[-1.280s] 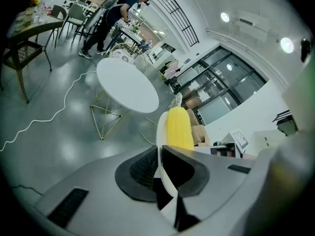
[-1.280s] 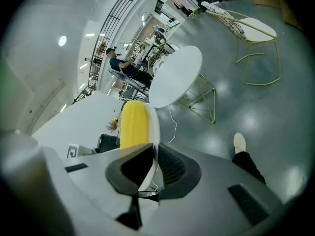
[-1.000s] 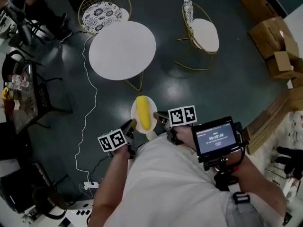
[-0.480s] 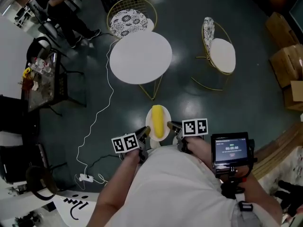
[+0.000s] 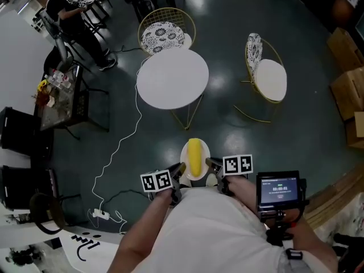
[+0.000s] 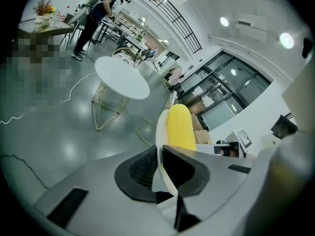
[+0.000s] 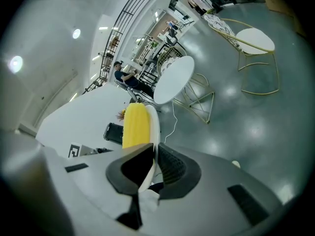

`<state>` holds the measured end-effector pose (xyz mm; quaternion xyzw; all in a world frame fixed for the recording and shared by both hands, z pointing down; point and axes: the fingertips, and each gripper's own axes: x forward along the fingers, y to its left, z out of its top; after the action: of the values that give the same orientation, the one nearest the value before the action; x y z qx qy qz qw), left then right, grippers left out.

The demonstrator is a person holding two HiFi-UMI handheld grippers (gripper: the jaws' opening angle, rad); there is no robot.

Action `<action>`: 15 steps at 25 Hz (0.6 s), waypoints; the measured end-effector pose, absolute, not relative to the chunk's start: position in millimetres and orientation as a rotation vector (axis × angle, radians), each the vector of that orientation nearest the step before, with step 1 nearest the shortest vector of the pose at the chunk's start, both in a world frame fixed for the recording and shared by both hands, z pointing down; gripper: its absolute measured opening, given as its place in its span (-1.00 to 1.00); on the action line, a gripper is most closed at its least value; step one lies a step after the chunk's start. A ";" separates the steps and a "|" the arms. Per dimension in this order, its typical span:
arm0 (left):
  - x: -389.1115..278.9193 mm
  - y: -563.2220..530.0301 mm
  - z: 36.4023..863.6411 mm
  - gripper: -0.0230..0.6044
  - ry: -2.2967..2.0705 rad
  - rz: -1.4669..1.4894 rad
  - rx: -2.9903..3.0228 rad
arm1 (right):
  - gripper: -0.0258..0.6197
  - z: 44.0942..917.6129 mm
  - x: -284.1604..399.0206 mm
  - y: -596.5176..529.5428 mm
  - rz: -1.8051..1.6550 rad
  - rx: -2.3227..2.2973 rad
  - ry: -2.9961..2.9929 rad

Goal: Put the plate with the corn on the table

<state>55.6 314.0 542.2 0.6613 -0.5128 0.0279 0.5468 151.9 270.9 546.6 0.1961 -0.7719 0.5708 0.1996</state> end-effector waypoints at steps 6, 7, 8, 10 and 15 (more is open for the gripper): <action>58.2 321.0 548.5 -0.81 -1.215 0.071 1.545 | -0.81 552.4 154.1 277.1 1.610 0.543 -2.140; 58.9 322.3 549.6 -0.81 -1.213 0.071 1.543 | -0.81 552.9 155.1 278.3 1.608 0.544 -2.139; 59.5 322.7 550.0 -0.81 -1.211 0.073 1.543 | -0.81 553.3 156.1 278.6 1.605 0.547 -2.139; 58.4 320.3 549.6 -0.80 -1.215 0.077 1.546 | -0.81 553.5 155.8 275.4 1.595 0.554 -2.142; 54.6 316.3 547.6 -0.80 -1.231 0.075 1.548 | -0.81 553.2 150.4 270.4 1.582 0.550 -2.136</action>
<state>54.6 316.3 547.6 0.6537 -0.5199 0.0315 0.5490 150.4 270.4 553.2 0.1980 -0.7690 0.5696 0.2119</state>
